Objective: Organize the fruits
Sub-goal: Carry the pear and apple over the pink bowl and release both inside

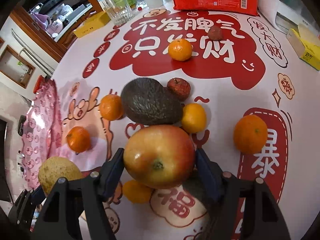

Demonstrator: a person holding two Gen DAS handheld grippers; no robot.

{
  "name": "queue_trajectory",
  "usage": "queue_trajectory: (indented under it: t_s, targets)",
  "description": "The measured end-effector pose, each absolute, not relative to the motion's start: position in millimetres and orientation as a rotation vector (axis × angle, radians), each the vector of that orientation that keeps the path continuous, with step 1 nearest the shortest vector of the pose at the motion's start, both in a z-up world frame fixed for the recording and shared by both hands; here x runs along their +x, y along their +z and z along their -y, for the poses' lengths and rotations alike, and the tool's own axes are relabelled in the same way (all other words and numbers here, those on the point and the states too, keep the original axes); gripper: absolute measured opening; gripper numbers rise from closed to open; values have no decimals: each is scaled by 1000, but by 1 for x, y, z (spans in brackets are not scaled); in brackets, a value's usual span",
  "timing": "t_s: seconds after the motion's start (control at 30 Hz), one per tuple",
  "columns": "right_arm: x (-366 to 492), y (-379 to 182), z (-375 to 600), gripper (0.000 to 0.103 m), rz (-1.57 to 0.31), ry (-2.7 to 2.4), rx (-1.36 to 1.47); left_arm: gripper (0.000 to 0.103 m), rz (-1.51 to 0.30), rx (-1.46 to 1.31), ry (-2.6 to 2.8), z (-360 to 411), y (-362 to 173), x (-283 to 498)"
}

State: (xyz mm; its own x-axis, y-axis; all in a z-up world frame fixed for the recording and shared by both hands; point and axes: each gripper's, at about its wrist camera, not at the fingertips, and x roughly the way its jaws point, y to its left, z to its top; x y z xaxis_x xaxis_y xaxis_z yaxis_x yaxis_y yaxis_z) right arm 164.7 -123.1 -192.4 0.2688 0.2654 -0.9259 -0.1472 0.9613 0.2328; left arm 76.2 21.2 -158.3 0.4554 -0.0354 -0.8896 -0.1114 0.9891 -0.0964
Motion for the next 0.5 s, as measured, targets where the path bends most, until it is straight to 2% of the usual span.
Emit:
queue_trajectory:
  t_s: [0.5]
  targets:
    - [101,-115,126,71,-1162,245,112,67,-964,-77,-44,-50,-78,41]
